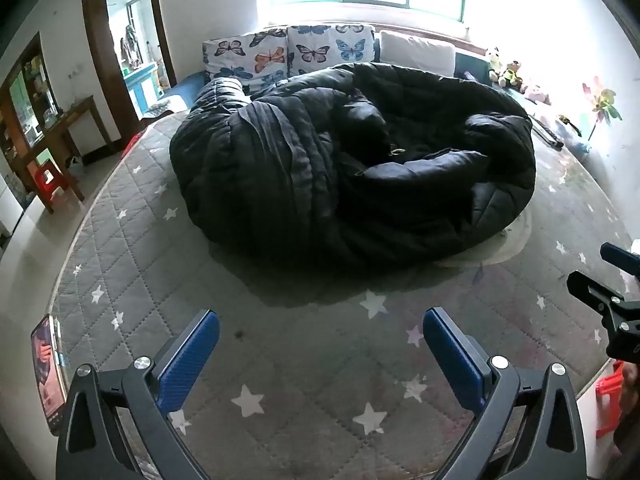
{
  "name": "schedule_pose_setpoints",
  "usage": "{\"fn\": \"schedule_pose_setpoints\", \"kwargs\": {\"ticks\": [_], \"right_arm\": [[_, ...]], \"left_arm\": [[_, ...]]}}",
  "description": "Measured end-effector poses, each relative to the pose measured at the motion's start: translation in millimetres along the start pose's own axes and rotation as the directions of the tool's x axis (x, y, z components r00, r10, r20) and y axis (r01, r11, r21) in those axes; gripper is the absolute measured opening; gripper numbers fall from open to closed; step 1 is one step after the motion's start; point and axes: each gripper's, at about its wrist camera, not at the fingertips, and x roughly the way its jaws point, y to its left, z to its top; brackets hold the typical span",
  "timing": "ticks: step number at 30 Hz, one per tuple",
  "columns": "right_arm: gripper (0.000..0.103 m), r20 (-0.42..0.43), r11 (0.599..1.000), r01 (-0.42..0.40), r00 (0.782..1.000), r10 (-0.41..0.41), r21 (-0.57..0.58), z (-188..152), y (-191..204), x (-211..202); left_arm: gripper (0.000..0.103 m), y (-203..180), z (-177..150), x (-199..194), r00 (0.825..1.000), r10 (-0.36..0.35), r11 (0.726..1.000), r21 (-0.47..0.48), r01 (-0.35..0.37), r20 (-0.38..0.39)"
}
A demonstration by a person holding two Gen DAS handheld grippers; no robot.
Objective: Fold large clothes
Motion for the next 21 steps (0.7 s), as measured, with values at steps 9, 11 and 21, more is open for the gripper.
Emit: {"fn": "schedule_pose_setpoints", "kwargs": {"ticks": [9, 11, 21], "right_arm": [[0.103, -0.003, 1.000, -0.001, 1.000, 0.001, -0.002, -0.6, -1.3, 0.6], [0.103, -0.005, 1.000, -0.002, 1.000, 0.002, -0.003, 0.4, -0.7, 3.2], [0.103, -0.009, 1.000, -0.005, 1.000, 0.005, -0.014, 1.1, 2.5, 7.0]], "left_arm": [[0.103, -1.3, 1.9, 6.8, 1.000, 0.015, 1.000, -0.005, -0.015, -0.012], [0.103, -1.0, 2.6, 6.4, 1.000, 0.025, 1.000, -0.001, -0.025, -0.002], [0.103, -5.2, 4.7, 7.5, 0.999, 0.035, 0.998, 0.042, -0.035, 0.011]]}}
